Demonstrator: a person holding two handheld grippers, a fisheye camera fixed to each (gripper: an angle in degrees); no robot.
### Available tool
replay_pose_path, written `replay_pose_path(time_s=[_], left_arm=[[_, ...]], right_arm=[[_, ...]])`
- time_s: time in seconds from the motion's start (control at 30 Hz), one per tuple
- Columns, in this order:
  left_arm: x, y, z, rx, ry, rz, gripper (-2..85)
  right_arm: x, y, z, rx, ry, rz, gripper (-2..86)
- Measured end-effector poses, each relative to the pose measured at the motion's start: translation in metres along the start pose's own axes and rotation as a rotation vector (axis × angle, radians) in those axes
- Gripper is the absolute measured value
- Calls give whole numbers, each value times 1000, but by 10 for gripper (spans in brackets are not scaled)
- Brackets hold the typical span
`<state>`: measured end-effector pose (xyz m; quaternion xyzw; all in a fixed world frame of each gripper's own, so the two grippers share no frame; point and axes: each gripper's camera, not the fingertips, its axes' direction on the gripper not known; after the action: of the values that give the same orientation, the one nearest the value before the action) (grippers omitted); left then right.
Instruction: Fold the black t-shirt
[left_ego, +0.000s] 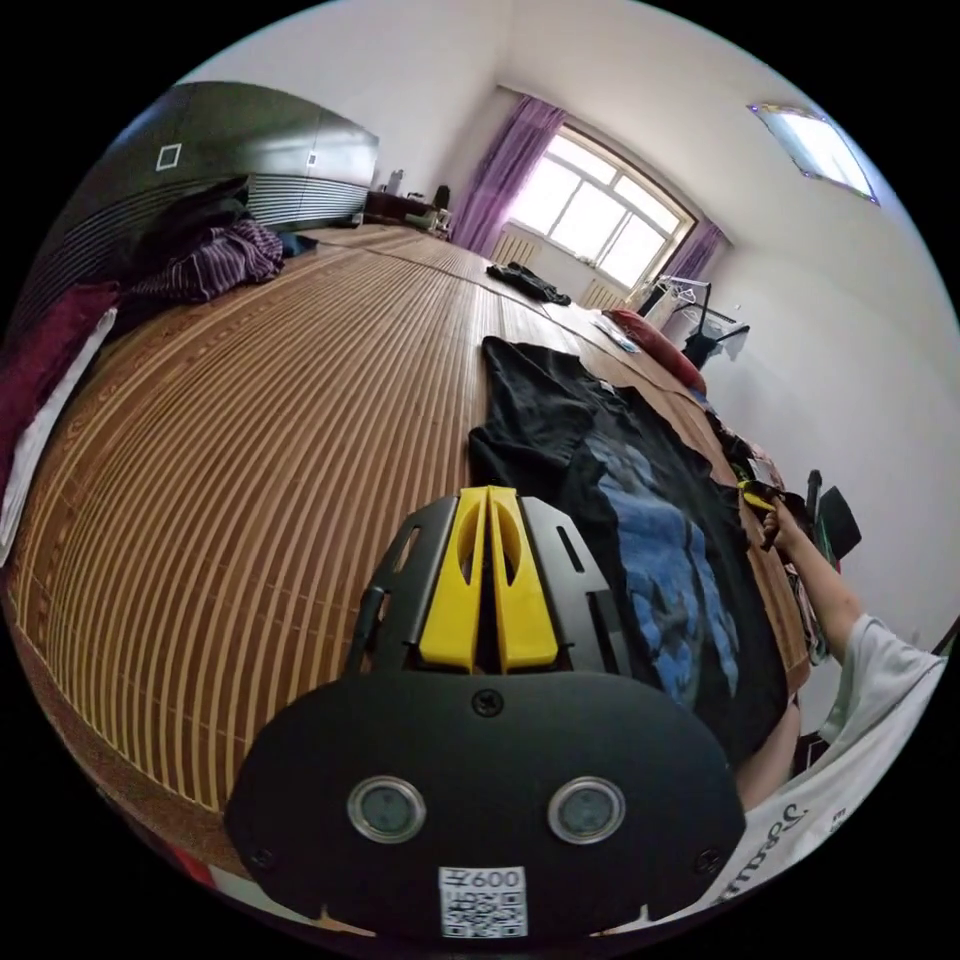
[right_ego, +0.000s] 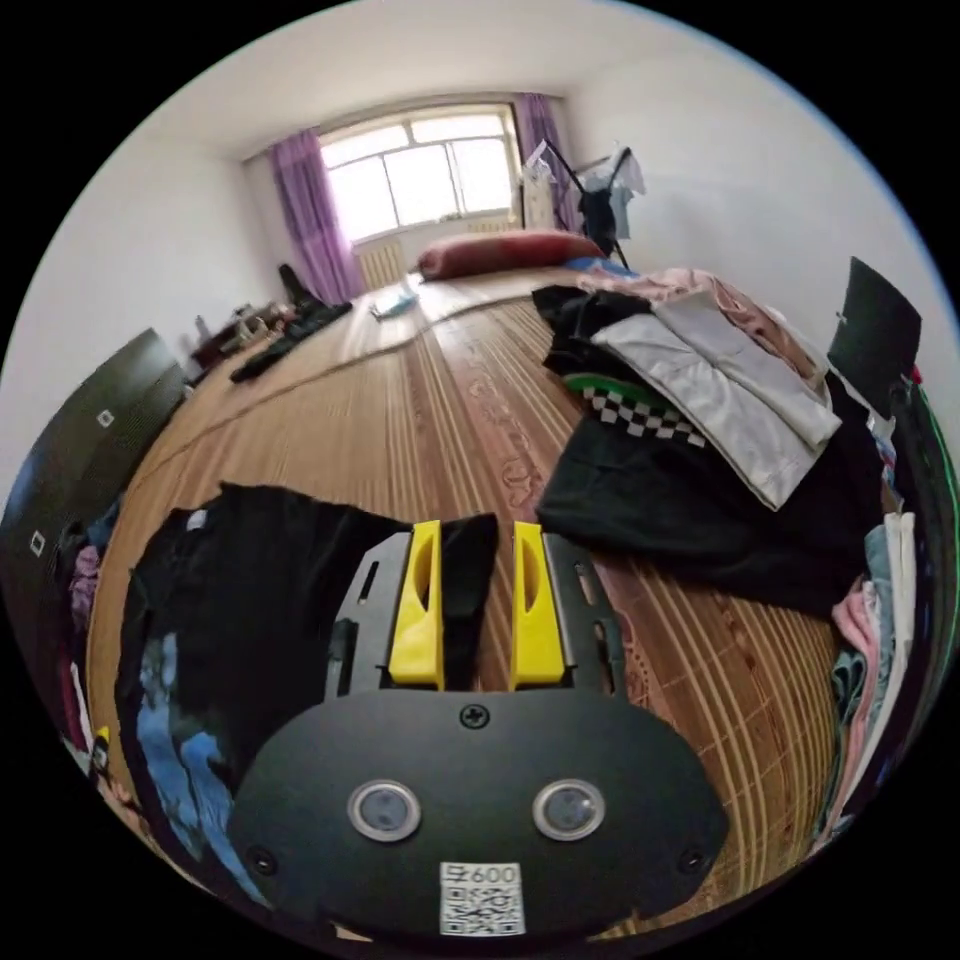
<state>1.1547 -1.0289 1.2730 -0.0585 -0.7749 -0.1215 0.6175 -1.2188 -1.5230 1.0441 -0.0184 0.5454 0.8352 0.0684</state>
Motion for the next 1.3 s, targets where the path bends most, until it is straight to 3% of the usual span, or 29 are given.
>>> replay_pose_path(time_s=[0.1, 0.2, 0.3, 0.47, 0.63, 0.9, 1.13, 1.3], left_arm=[[-5, -21, 4, -1, -2, -2, 1], [-11, -42, 9, -18, -19, 1, 2], [-21, -60, 10, -10, -28, -9, 2], [-52, -90, 15, -1, 23, -53, 2], [-65, -120, 30, -40, -14, -33, 2], [-101, -163, 58, -97, -26, -23, 3], [-160, -187, 72, -80, -24, -105, 2], [-195, -199, 84, -75, -15, -115, 3]], right_arm=[[-61, -4, 7, -2, 233, -159, 8], [-109, 0, 3, 0, 270, -248, -4], [-143, 3, -13, 7, 252, -290, -7], [-166, -2, -50, 52, -3, -125, 3], [-200, 2, -45, 50, -42, 18, 33], [-316, 24, -23, -11, 166, -251, -4], [-370, 36, -96, 104, 61, -288, -9], [-448, 40, -157, 80, -84, -389, -9]])
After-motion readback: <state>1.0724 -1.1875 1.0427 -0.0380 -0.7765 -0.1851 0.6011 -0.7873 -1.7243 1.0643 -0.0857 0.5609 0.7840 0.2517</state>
